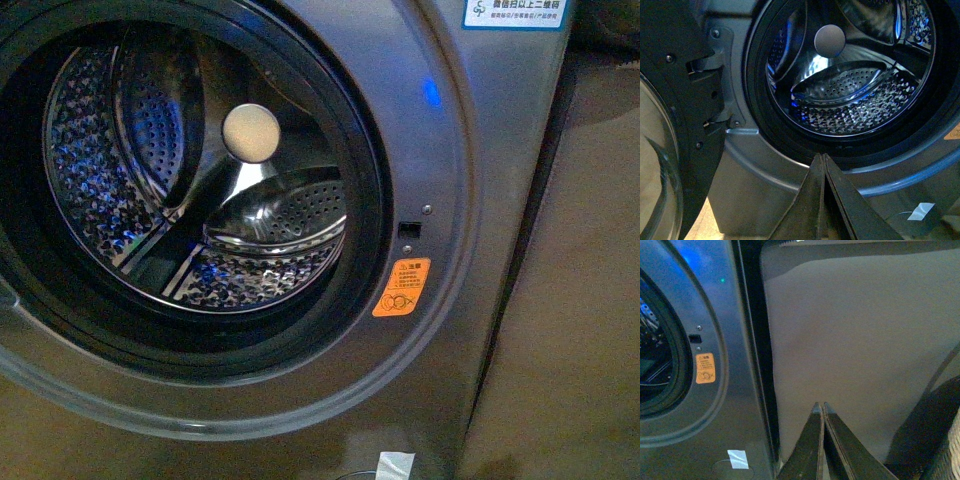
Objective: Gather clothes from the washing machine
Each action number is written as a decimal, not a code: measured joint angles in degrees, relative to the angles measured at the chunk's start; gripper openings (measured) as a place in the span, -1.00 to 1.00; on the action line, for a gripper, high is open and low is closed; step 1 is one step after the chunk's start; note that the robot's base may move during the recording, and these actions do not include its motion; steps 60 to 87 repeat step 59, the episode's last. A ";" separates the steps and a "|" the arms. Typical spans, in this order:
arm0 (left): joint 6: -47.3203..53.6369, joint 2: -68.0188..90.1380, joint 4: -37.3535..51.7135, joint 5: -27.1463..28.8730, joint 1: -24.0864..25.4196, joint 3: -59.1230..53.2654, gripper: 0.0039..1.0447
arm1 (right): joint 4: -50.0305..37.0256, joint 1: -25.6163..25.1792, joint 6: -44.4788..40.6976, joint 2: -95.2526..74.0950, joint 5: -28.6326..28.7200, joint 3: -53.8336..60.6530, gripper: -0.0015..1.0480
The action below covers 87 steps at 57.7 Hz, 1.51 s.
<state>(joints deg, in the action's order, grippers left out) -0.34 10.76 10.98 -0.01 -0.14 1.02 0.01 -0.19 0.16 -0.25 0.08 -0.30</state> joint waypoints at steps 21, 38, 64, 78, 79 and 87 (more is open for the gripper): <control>0.04 -10.45 -10.86 -0.02 0.00 0.02 -0.94 | 0.00 0.00 -0.09 0.00 -0.02 0.00 -0.92; 0.07 -10.47 -10.86 -0.02 0.00 0.02 -0.02 | 0.00 0.00 -0.07 0.00 -0.02 0.00 0.07; 0.13 -10.47 -10.86 0.00 0.00 0.02 0.88 | 0.00 0.00 -0.04 0.00 -0.02 0.00 0.85; 0.13 -10.47 -10.86 0.00 0.00 0.02 0.88 | 0.00 0.00 -0.04 0.00 -0.02 0.00 0.85; 0.13 -10.47 -10.86 0.00 0.00 0.02 0.88 | 0.00 0.00 -0.04 0.00 -0.02 0.00 0.85; 0.13 -10.47 -10.86 0.00 0.00 0.02 0.88 | 0.00 0.00 -0.04 0.00 -0.02 0.00 0.85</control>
